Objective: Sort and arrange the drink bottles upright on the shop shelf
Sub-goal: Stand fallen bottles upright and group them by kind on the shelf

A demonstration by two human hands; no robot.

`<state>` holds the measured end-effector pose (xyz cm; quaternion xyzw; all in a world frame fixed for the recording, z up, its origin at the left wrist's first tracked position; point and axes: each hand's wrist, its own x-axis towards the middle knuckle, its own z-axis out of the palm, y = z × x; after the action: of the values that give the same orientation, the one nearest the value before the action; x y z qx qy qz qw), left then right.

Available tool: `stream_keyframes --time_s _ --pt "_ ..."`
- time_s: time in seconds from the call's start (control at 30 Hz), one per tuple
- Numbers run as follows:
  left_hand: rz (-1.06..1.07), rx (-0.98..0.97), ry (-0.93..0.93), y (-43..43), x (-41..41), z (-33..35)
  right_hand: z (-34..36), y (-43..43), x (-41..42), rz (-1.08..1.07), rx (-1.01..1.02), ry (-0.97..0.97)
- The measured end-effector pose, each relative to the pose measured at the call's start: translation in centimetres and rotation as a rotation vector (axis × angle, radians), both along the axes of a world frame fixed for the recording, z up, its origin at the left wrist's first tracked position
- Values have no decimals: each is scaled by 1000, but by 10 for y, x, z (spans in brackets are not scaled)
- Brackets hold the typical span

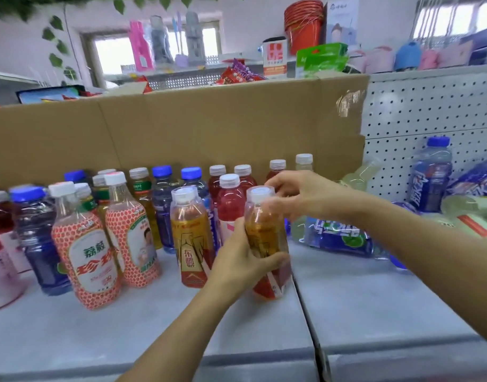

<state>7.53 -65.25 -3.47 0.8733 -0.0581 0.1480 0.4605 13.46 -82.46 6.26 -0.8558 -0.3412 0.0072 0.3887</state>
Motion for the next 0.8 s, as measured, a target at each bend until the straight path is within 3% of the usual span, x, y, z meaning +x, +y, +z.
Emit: stream_keyframes --time_s 0.07,0.2,0.3,0.37,0.47,0.57,0.7,0.8 --pt "65 47 -33 3 2 -6 -17 -24 19 -102 -50 3" --pt "173 67 -39 6 6 -11 -75 -59 59 -375 -891 -293" --pt "262 73 -26 5 7 -13 -98 -52 74 -450 -989 -518" --pt "327 86 -16 4 6 -12 -96 -50 79 -456 -948 -585" --pt "402 77 2 4 7 -11 -91 -53 81 -393 -811 -475" --pt "459 72 8 2 6 -12 -83 -50 73 -308 -440 -334" --pt "498 37 -34 -4 4 -12 -70 -35 54 -118 219 52" --pt "496 18 -56 -9 1 -11 -80 -18 46 -9 385 134"
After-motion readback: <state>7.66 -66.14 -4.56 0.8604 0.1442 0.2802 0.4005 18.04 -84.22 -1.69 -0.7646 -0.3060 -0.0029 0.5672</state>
